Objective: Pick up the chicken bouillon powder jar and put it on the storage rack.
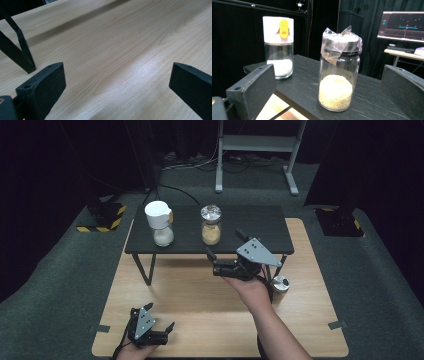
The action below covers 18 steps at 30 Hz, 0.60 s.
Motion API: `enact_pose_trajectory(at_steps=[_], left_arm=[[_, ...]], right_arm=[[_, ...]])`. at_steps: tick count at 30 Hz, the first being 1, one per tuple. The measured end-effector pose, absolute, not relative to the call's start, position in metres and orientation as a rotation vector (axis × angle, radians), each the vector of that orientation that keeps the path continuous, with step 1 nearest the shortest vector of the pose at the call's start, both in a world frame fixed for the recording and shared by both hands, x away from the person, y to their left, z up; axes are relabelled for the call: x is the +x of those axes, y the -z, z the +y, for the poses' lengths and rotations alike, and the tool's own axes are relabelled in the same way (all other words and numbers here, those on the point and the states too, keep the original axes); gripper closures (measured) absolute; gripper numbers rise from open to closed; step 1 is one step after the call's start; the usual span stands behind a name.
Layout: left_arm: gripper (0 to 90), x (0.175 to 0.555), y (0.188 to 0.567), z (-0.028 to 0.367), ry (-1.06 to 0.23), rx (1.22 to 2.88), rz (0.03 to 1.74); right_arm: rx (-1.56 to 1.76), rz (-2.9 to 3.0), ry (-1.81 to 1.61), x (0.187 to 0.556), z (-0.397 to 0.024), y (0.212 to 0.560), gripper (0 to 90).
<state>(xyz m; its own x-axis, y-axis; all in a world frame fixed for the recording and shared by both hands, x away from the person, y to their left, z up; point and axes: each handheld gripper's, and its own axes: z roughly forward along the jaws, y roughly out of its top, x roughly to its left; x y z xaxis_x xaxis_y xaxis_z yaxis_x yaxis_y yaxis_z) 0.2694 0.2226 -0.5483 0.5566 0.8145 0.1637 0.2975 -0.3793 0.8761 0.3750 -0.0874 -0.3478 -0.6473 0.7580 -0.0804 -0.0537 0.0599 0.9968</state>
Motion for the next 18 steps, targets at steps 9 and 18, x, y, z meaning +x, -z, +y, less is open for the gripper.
enact_pose_trajectory(at_steps=[9, 18], left_arm=[[1.1, 0.269, 0.548, 0.222, -0.76, 1.935, 0.894], [1.1, 0.269, 0.548, 0.222, -0.76, 1.937, 0.892]], right_arm=[[0.715, 1.73, -1.629, 0.371, -0.094, 0.358, 0.0], [0.719, 1.751, -1.614, 0.365, -0.1, 0.369, 0.0]])
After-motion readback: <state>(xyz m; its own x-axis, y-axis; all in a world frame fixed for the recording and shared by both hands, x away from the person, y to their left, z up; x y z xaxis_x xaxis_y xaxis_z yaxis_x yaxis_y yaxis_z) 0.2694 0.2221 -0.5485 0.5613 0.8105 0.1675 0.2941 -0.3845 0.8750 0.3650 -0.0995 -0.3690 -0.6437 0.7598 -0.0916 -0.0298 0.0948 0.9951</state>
